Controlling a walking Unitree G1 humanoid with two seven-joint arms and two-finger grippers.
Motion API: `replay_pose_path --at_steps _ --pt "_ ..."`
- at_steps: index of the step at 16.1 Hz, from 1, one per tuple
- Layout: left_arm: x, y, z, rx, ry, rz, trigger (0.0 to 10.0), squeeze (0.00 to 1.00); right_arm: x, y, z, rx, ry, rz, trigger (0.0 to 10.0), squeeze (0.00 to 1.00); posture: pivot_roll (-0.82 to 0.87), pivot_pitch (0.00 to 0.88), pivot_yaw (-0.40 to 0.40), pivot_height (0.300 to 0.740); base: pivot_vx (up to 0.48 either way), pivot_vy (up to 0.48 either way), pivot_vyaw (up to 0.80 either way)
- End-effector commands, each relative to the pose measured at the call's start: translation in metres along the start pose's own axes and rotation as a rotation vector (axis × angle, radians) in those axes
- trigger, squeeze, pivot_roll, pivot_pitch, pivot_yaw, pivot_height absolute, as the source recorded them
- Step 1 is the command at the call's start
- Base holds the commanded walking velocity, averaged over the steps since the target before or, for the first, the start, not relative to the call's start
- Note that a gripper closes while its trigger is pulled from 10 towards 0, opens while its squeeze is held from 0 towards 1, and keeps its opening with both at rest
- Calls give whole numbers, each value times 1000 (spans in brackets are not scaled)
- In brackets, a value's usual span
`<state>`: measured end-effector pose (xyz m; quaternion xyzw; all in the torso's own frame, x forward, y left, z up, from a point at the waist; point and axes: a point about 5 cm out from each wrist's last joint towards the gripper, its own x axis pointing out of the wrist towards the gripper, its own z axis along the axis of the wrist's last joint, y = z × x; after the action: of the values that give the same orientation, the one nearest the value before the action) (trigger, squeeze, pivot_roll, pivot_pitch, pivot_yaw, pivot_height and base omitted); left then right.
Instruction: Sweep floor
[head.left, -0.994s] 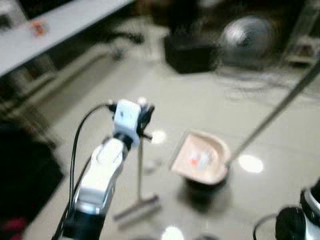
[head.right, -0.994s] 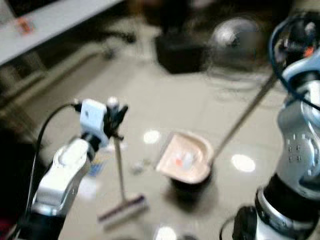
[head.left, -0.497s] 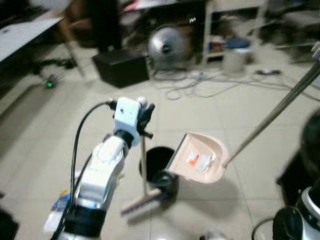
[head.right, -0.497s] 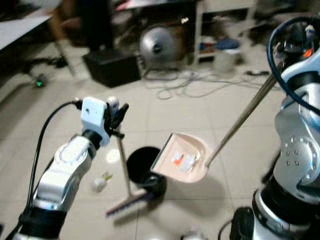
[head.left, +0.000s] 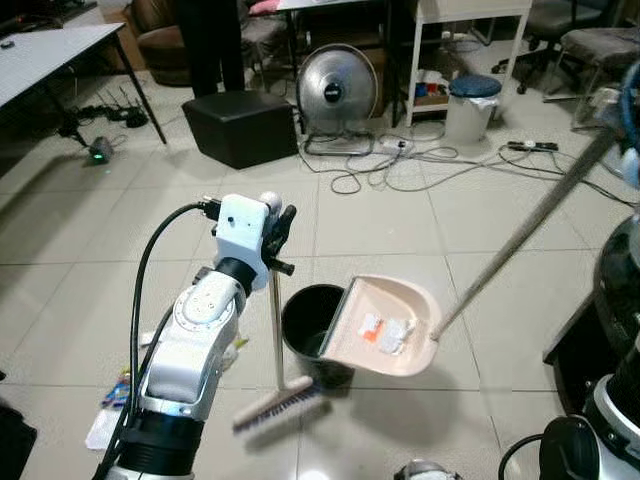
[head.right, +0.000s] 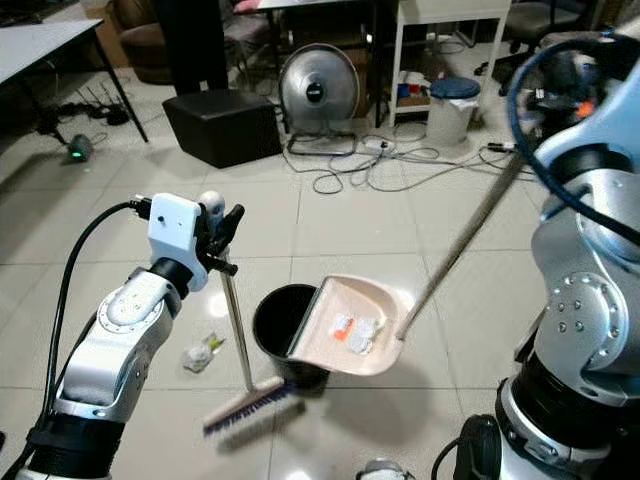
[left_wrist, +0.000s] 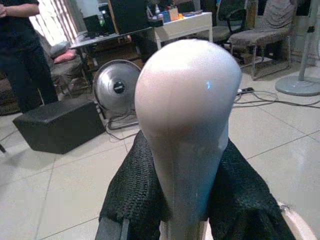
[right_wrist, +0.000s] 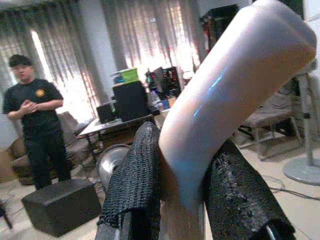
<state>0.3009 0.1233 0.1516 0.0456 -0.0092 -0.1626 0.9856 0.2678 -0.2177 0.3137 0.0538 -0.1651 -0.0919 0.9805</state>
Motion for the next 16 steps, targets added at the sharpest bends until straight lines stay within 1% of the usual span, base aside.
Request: replay_pose_path --at_steps 1,3,4,5,8,10,11,12,13,14,15,16 --pt "-2 5 8 28 -36 40 10000 0 3 13 5 -8 -39 99 10000 0 -108 22 58 740 322 0 0" --pt "-6 5 10 35 -49 65 10000 0 10 25 2 -28 -43 193 10000 0 -91 21 37 740 367 0 0" --pt "-6 5 11 37 -51 68 10000 0 11 26 2 -29 -45 204 10000 0 -86 21 32 740 386 0 0" --pt "-9 6 13 39 -60 91 10000 0 15 31 -1 -36 -46 238 10000 0 -69 18 21 740 439 0 0" --pt "-12 7 22 67 -76 107 10000 0 19 36 -5 -10 -59 274 10000 0 -26 19 17 740 454 0 0" --pt "-15 7 28 76 -87 112 10000 0 20 39 -6 4 -69 279 10000 0 -8 19 27 740 459 0 0" --pt "-17 7 32 85 -90 114 10000 0 20 40 -5 13 -82 285 10000 0 24 16 41 740 458 0 0" --pt "-19 6 41 92 -102 112 10000 0 21 40 -4 18 -99 288 10000 0 50 16 51 740 454 0 0" --pt "-20 6 45 91 -108 113 10000 0 22 40 -3 20 -107 288 10000 0 61 18 56 740 458 0 0" --pt "-22 8 51 65 -118 128 10000 0 23 42 0 29 -126 291 10000 0 52 21 53 740 446 0 0" --pt "-23 8 44 32 -114 140 10000 0 24 43 1 37 -132 291 10000 0 37 20 55 740 446 0 0" --pt "-24 7 35 61 -97 125 10000 0 23 44 1 39 -134 292 10000 0 9 16 57 740 446 0 0"
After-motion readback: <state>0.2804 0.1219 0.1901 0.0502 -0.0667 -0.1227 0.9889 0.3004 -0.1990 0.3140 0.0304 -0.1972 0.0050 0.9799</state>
